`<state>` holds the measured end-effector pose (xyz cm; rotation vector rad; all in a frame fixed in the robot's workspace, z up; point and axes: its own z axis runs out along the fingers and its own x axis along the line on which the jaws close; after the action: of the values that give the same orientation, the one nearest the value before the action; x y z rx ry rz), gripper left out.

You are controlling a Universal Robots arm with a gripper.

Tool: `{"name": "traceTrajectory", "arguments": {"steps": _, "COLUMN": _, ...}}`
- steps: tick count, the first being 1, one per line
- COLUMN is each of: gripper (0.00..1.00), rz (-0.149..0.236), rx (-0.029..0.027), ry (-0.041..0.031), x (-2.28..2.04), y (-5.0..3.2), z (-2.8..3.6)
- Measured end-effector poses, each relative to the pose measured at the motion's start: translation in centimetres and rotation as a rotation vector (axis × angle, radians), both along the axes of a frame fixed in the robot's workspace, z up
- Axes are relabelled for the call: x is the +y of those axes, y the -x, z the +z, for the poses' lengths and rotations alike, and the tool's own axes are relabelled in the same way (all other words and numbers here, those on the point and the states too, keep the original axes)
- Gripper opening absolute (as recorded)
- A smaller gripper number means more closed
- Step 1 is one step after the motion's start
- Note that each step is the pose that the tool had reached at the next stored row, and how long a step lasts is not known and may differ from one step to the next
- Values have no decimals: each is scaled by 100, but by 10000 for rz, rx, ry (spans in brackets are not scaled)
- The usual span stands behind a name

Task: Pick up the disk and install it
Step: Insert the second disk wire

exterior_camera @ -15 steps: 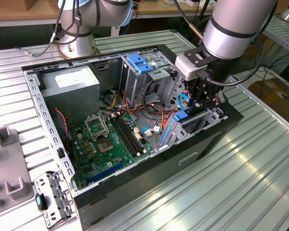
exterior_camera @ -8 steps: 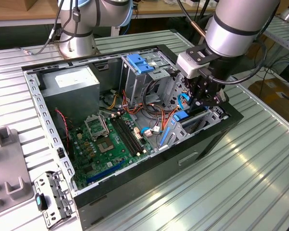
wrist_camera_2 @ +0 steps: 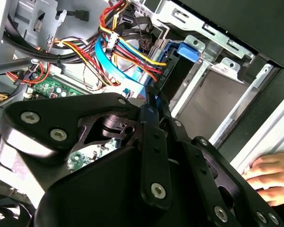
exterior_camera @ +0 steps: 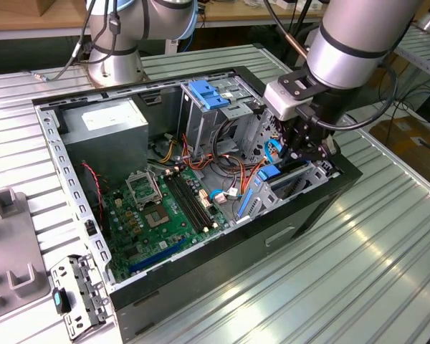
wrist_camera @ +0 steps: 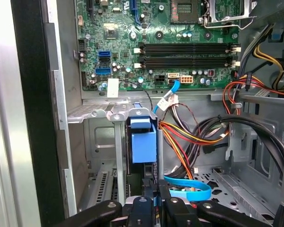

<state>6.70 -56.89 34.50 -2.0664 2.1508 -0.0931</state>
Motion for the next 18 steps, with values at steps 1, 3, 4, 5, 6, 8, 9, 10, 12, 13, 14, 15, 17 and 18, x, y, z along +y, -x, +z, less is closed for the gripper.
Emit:
{"name": "traceTrajectory", "arguments": {"steps": 1, "gripper": 16, "rz": 1, "rx": 0, "ry": -9, "x": -3, "y": 0, "z": -6}}
{"name": "traceTrajectory", "arguments": {"steps": 3, "gripper": 16, "rz": 1, "rx": 0, "ry": -22, "x": -7, "y": 0, "z": -18}}
{"name": "traceTrajectory", "arguments": {"steps": 4, "gripper": 16, "rz": 0, "rx": 0, "ry": -29, "x": -9, "y": 0, "z": -27}}
{"name": "traceTrajectory", "arguments": {"steps": 5, "gripper": 16, "rz": 0, "rx": 0, "ry": -32, "x": -11, "y": 0, "z": -38}}
{"name": "traceTrajectory", "arguments": {"steps": 6, "gripper": 16, "rz": 0, "rx": 0, "ry": -32, "x": -15, "y": 0, "z": -56}}
{"name": "traceTrajectory", "arguments": {"steps": 8, "gripper": 16, "rz": 1, "rx": 2, "ry": -29, "x": -19, "y": 0, "z": -66}}
{"name": "traceTrajectory", "arguments": {"steps": 9, "gripper": 16, "rz": 1, "rx": 1, "ry": -30, "x": -19, "y": 0, "z": -67}}
{"name": "traceTrajectory", "arguments": {"steps": 10, "gripper": 16, "rz": 0, "rx": 1, "ry": -37, "x": -19, "y": 0, "z": -70}}
{"name": "traceTrajectory", "arguments": {"steps": 12, "gripper": 17, "rz": 1, "rx": 0, "ry": -41, "x": -19, "y": 0, "z": -71}}
{"name": "traceTrajectory", "arguments": {"steps": 13, "gripper": 17, "rz": 0, "rx": -4, "ry": -41, "x": -20, "y": 0, "z": -63}}
{"name": "traceTrajectory", "arguments": {"steps": 14, "gripper": 24, "rz": 1, "rx": -4, "ry": -41, "x": -20, "y": -1, "z": -40}}
{"name": "traceTrajectory", "arguments": {"steps": 15, "gripper": 24, "rz": 1, "rx": -4, "ry": -38, "x": -19, "y": -1, "z": -14}}
{"name": "traceTrajectory", "arguments": {"steps": 17, "gripper": 24, "rz": 2, "rx": -5, "ry": -38, "x": -20, "y": -1, "z": 79}}
{"name": "traceTrajectory", "arguments": {"steps": 18, "gripper": 24, "rz": 2, "rx": -5, "ry": -38, "x": -20, "y": 0, "z": 132}}
